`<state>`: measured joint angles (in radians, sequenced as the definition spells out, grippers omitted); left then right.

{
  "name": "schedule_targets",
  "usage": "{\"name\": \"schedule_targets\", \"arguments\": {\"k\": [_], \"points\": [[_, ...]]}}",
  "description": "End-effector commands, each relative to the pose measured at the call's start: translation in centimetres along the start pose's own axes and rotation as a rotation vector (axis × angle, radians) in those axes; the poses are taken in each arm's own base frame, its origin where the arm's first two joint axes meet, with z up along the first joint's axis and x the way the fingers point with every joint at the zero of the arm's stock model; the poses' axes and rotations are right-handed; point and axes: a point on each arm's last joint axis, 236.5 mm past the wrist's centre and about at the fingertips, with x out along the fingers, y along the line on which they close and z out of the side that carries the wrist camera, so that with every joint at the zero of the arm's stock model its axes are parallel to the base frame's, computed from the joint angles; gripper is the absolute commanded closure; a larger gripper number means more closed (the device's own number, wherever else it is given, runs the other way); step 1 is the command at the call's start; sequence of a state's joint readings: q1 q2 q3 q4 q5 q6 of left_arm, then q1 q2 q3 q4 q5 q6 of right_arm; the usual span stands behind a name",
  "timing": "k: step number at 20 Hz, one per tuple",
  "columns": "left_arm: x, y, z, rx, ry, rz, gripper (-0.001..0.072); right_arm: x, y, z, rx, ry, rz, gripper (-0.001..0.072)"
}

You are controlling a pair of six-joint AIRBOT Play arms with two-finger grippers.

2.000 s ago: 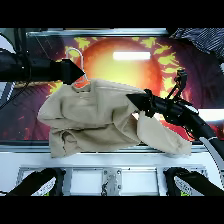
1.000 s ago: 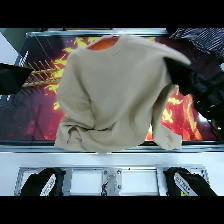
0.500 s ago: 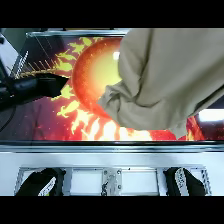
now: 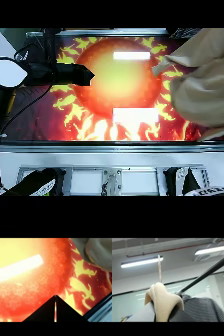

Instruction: Fold the clothes and pants, and hang the long-sleeved shirts on hangers.

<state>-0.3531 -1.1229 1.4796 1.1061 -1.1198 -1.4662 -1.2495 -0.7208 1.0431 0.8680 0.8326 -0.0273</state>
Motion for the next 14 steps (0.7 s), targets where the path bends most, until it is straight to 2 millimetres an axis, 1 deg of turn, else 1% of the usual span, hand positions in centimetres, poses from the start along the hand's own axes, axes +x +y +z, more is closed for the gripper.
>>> {"name": "schedule_targets", "arguments": {"k": [1,4,6,8,10,12,14], "points": [[1.2,0.3,-0.3,0.048,0.032,-0.003,0.0686,0.6,-3.9,5.4,-0.147,-0.074,-0.154,0.0687],[1.2,0.6,-0.4,0.062,0.036,0.002,0.0686,1.1,-6.3,9.0,-0.227,-0.12,-0.245,0.0687],[0.9,1.5,-0.4,0.047,0.037,0.016,0.0686,1.2,-7.6,10.5,-0.255,-0.133,-0.294,0.0687],[0.6,2.6,-0.6,0.028,0.047,0.033,0.0687,0.9,-9.3,11.3,-0.311,-0.119,-0.367,0.0687],[0.2,3.5,-0.8,0.011,0.059,0.047,0.0686,0.3,-10.7,11.5,-0.36,-0.097,-0.427,0.0687],[0.0,4.0,-1.1,0.001,0.073,0.054,0.0687,-0.2,-11.8,11.4,-0.42,-0.064,-0.476,0.0687],[0.0,4.1,-1.3,-0.002,0.081,0.054,0.0686,-0.8,-12.8,11.7,-0.439,-0.063,-0.529,0.0687]]}}
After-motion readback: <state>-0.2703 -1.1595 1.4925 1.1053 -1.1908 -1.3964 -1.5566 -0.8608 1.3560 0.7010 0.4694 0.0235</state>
